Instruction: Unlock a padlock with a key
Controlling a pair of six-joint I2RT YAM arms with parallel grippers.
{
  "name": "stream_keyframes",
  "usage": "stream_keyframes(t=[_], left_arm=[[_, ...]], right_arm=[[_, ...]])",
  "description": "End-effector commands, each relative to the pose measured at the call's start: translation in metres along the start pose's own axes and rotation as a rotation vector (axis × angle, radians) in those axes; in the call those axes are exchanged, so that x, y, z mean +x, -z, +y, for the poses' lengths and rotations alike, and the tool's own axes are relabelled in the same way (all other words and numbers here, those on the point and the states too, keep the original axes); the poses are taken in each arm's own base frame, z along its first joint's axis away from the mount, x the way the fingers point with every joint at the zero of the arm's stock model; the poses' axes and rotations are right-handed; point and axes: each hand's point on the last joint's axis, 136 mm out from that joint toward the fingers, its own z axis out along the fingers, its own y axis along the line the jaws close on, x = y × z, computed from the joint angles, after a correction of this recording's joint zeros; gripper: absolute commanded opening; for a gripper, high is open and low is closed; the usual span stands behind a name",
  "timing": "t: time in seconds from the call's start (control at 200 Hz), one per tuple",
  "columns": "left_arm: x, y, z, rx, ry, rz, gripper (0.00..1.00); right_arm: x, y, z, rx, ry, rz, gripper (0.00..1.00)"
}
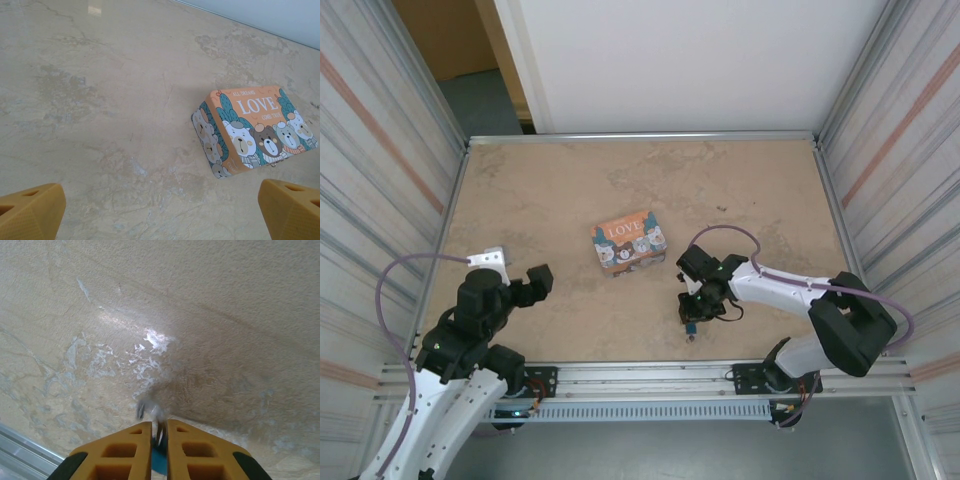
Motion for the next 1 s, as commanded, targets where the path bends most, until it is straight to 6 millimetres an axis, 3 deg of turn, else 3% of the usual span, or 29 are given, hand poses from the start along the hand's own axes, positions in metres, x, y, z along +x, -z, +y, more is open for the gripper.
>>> stream_keyframes(t=[0.0, 0.381, 0.611, 0.782, 0.997], left_arm=[[-0.002, 0.005, 0.004, -0.016, 0.0, -0.01, 0.99], [-0.004, 0.006, -0.005, 0.032, 0.008, -0.007, 0.99], [-0.007, -0.003, -0.002, -0.001, 0.026, -0.021, 0.99], [-0.022, 0.001, 0.011, -0.084, 0.033, -0.078, 0.99], [-0.032, 0.0, 0.017, -0.142, 0.016, -0.115, 0.99]], right_arm=[[-0.01, 0.016, 0.006, -0.002, 0.039, -0.073, 0.18], [-0.022, 0.058, 0.008, -0.013, 0.062, -0.25, 0.29], [-0.048, 0.091, 0.002, -0.001, 0.082, -0.397, 0.37], [-0.07, 0.12, -0.016, 0.012, 0.064, -0.532, 0.42], [-0.086, 0.156, -0.059, 0.06, -0.02, -0.723, 0.49]])
